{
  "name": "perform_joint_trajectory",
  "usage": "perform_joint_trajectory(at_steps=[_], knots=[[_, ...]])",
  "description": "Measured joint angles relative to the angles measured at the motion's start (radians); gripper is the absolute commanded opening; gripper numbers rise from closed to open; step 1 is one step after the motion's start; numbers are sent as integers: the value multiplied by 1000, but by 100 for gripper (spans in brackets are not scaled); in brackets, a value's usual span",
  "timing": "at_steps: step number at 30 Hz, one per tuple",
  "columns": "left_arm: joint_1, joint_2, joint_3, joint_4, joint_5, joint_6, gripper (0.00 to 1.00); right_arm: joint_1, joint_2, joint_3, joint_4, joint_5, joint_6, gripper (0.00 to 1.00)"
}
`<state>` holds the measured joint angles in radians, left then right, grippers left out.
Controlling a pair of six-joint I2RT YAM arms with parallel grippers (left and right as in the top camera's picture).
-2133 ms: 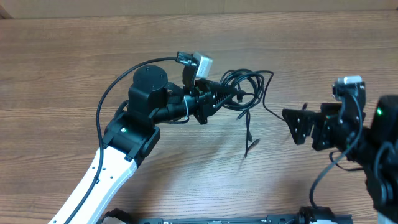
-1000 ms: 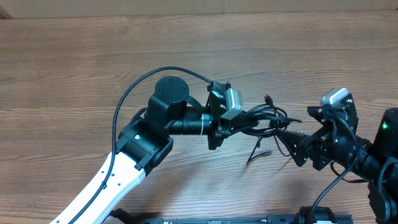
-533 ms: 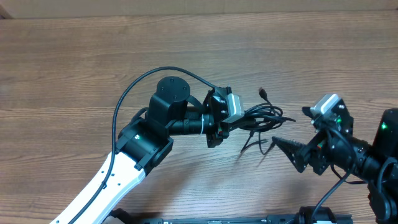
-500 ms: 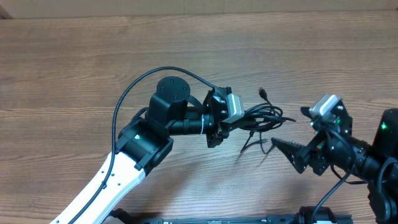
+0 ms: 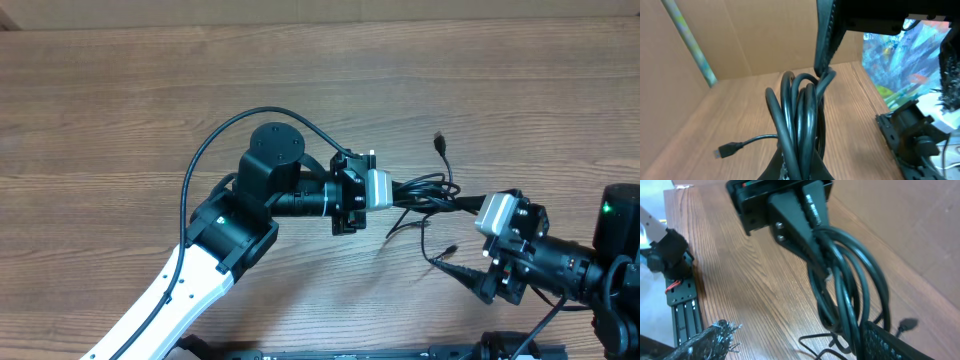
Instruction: Untangle cables
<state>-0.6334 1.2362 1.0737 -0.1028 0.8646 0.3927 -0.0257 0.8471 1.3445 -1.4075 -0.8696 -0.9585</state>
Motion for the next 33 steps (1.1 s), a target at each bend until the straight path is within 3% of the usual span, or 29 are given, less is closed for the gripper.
perform_joint_trajectory(at_steps=[23, 27, 33], knots=[[0, 0, 0, 23, 16, 37, 4, 0, 0, 0, -73, -119, -161, 85], [-16, 0, 0, 40, 19, 37, 4, 0, 0, 0, -51, -141, -169, 80], [-48, 0, -1, 99, 23, 37, 4, -1, -1, 0, -56, -142, -169, 63]])
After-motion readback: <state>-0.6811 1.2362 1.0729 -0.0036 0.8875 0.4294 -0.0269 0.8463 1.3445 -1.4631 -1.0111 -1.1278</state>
